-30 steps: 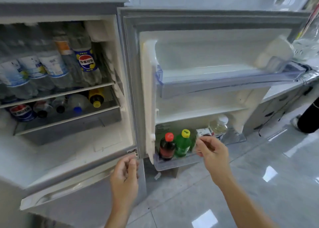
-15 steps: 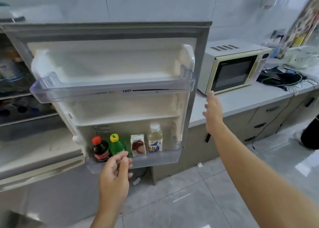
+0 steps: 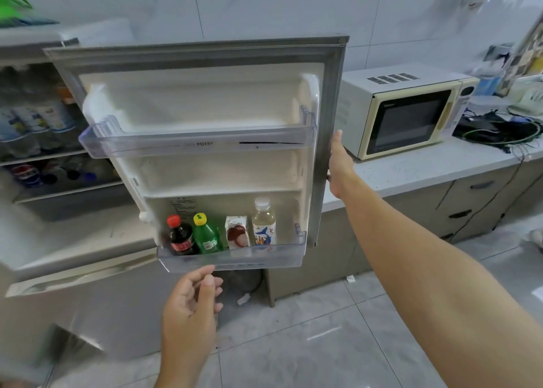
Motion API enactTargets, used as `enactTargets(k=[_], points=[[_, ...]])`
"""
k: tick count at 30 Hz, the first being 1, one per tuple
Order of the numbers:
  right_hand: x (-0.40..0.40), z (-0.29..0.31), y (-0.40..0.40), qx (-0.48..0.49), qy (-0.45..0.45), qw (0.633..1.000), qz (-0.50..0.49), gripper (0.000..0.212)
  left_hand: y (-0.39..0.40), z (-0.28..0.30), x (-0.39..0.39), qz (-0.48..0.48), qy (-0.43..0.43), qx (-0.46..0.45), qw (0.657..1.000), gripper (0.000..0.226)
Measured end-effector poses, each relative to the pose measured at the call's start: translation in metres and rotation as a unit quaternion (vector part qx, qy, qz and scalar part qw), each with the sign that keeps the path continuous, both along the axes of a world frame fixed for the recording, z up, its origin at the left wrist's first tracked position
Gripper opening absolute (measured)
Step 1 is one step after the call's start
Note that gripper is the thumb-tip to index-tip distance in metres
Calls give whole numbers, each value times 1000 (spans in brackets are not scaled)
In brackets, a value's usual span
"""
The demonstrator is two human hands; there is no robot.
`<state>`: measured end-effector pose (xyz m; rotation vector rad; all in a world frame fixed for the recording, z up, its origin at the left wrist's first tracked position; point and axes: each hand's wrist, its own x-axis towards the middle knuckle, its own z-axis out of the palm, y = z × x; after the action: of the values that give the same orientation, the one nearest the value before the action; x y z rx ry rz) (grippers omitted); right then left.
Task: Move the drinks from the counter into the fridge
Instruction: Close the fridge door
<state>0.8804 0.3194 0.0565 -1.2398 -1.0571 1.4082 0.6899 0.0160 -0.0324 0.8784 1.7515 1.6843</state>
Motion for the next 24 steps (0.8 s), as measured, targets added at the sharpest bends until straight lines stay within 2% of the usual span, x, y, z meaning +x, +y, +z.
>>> enactTargets(k=[4,8,12,16,20,24], points=[[0,-13,-30,20,-5,998,-60,74,-25,-1,1,-2,0,-16,1000,20],[-1,-26,-96,75,-2,994,-80,70,-49,-3,10,-21,1,-27,999,20],[-7,-38,-173,132,-57,985,-92,71,-85,-8,11,-52,-8,-35,998,17],[-34,-42,-263,213,-56,967,-131,38,-134,-7,-1,-59,-28,-18,998,21],[-82,-48,-344,278,-52,953,-112,38,-187,-12,-33,-59,-13,0,998,13],[-144,-51,-406,305,-39,949,-66,34,-232,-11,-73,-28,3,28,999,19]])
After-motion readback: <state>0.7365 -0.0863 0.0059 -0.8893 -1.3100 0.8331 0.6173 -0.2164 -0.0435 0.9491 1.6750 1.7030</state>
